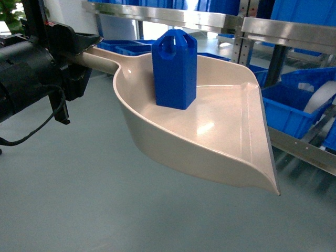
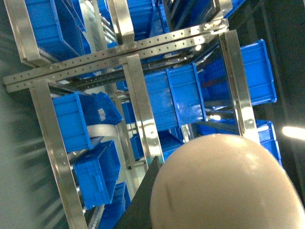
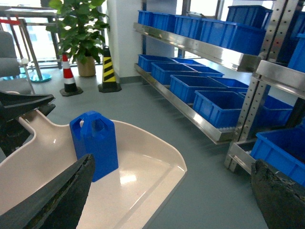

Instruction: Place part in tray to right shelf

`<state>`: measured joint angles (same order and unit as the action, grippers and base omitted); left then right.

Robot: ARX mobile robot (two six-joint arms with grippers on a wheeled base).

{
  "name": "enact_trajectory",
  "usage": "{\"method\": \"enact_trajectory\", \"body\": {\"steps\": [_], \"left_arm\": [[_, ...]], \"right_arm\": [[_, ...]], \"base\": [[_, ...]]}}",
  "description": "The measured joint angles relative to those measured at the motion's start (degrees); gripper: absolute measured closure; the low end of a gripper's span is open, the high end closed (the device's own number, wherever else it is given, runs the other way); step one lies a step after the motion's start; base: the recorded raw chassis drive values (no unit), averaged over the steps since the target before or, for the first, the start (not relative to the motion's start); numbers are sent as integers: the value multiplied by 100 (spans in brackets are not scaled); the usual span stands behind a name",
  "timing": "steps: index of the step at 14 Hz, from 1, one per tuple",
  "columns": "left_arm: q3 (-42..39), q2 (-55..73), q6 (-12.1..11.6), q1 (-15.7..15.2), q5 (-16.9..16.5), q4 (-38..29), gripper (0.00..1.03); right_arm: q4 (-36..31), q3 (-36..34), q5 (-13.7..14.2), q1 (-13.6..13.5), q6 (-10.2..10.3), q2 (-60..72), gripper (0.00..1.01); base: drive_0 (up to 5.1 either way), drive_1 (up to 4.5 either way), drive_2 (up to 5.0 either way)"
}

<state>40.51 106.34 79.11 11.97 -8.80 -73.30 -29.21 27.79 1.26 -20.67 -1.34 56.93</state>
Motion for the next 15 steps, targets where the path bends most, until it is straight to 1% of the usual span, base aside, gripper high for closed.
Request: {"method": "enact_trajectory", "body": {"steps": [15], "left_arm": [[0,0,0,-4,0,0,89]], "right_arm": [[-2,0,0,0,0,-2,3]], "base": [[-162,-162,-162]]}}
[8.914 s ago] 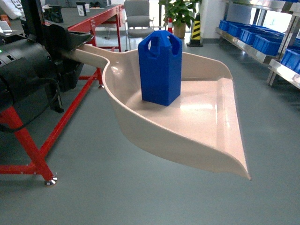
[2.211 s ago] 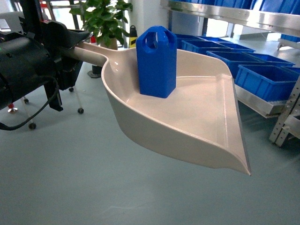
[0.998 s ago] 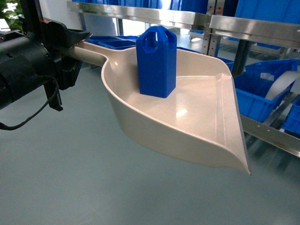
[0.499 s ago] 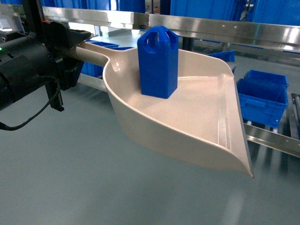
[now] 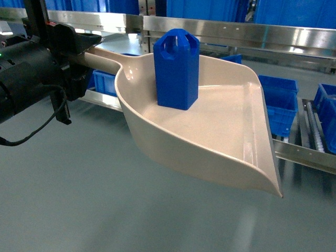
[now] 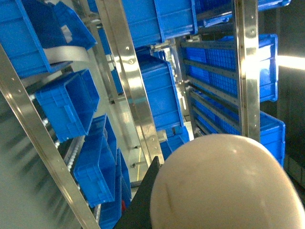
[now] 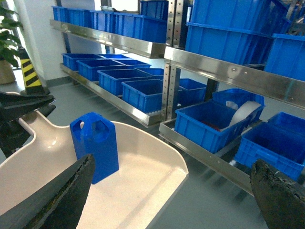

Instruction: Place part in tray to right shelf

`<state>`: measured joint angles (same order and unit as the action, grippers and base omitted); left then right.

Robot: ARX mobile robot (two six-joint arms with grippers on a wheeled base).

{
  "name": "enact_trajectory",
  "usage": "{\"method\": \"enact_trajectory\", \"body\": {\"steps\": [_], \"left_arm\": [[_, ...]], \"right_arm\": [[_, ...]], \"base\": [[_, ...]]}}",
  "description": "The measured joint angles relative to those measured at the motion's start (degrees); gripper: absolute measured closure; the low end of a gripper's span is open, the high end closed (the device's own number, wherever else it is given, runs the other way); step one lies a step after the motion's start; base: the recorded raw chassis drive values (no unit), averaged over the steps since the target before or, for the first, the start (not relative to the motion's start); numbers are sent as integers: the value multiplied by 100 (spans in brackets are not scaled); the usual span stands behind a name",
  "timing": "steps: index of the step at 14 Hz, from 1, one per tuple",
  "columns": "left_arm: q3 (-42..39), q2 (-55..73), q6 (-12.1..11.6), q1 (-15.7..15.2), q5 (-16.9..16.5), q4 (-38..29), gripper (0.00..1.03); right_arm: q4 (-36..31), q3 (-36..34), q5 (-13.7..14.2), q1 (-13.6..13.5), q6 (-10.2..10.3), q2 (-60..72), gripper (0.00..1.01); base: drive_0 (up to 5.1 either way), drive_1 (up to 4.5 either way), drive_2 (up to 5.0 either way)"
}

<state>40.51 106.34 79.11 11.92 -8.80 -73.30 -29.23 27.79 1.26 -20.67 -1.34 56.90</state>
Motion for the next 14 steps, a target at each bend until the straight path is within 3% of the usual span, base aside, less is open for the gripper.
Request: {"method": "enact_trajectory", "body": {"steps": [14], "left_arm": [[0,0,0,15,-2,0,89]], "right_arm": [[4,0,2,4,0,0,3]], "base": [[-156,-156,-156]]}}
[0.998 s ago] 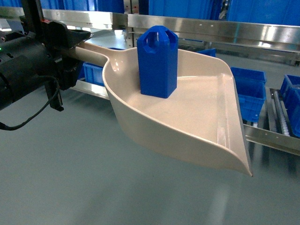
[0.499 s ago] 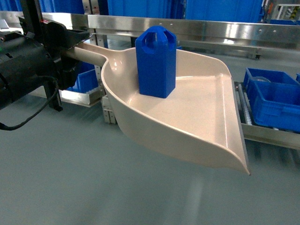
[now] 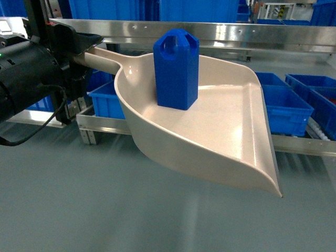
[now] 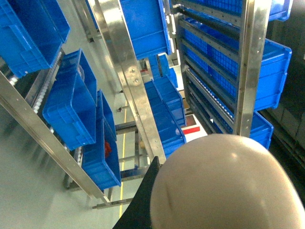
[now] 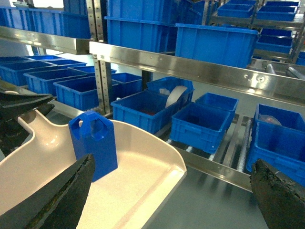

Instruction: Place part in tray to right shelf

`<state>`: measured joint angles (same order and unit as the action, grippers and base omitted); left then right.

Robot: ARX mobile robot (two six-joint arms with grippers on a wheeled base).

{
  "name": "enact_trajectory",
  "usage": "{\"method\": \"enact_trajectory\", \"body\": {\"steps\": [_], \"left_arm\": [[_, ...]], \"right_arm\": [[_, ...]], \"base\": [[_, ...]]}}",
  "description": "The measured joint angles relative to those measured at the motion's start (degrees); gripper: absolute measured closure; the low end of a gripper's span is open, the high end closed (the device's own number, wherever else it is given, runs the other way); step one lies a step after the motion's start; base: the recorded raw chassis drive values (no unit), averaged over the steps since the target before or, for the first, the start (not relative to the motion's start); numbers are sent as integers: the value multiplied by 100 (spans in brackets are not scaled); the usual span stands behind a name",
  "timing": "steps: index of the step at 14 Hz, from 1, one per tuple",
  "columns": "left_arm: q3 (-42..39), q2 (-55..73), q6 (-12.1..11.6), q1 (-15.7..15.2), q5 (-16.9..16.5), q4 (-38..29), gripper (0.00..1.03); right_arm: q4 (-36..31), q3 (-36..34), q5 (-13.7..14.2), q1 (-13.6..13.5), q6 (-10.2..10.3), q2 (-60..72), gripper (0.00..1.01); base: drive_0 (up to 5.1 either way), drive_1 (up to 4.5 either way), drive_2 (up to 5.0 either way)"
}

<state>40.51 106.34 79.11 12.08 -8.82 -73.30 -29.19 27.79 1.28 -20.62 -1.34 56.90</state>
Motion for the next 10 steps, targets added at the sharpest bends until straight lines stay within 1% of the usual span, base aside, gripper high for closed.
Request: {"method": "enact_trajectory", "body": {"steps": [7,10], "left_arm": [[0,0,0,-4,2,0,89],[0,0,0,46,-39,-4,89]], "right_arm": [[-2,0,0,-2,0,0,3],[4,0,4,0,0,0,3]], "base": [[-160,-160,-160],[-25,-25,-25]]}}
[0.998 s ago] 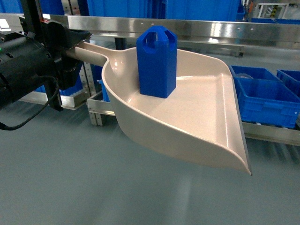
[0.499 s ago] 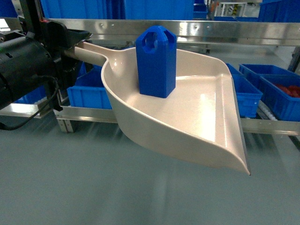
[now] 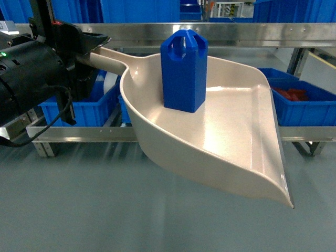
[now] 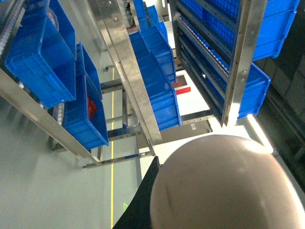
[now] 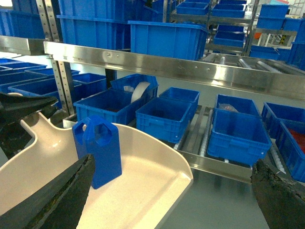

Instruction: Place part in tray to right shelf

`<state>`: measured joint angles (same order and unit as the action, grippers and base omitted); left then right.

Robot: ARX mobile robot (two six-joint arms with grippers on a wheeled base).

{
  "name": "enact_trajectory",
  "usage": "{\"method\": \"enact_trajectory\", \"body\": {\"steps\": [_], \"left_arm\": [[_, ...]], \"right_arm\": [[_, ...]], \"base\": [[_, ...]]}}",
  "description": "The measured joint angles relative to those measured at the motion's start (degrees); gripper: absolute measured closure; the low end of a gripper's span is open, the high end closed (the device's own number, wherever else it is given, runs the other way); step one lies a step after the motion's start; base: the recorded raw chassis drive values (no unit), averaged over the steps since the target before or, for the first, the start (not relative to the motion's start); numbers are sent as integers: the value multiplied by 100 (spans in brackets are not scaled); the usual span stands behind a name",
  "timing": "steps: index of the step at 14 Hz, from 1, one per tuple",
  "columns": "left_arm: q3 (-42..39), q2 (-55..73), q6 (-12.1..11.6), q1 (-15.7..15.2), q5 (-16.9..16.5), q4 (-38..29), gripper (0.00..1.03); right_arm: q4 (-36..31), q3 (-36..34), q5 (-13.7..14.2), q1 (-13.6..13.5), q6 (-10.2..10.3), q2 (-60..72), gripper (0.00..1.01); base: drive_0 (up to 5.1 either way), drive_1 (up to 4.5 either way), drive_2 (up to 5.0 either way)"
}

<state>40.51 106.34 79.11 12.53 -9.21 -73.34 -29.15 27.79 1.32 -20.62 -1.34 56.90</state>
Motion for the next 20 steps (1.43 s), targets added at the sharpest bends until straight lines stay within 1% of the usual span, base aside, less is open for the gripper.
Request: {"method": "enact_trajectory", "body": {"steps": [3,20], "left_arm": [[0,0,0,-70,61,2,89],[2,0,0,-57,42,2,89]], "right_arm": [[-7,0,0,0,0,0,3],[-9,0,-2,0,-2,0,3]], "base": [[0,0,0],[0,0,0]]}}
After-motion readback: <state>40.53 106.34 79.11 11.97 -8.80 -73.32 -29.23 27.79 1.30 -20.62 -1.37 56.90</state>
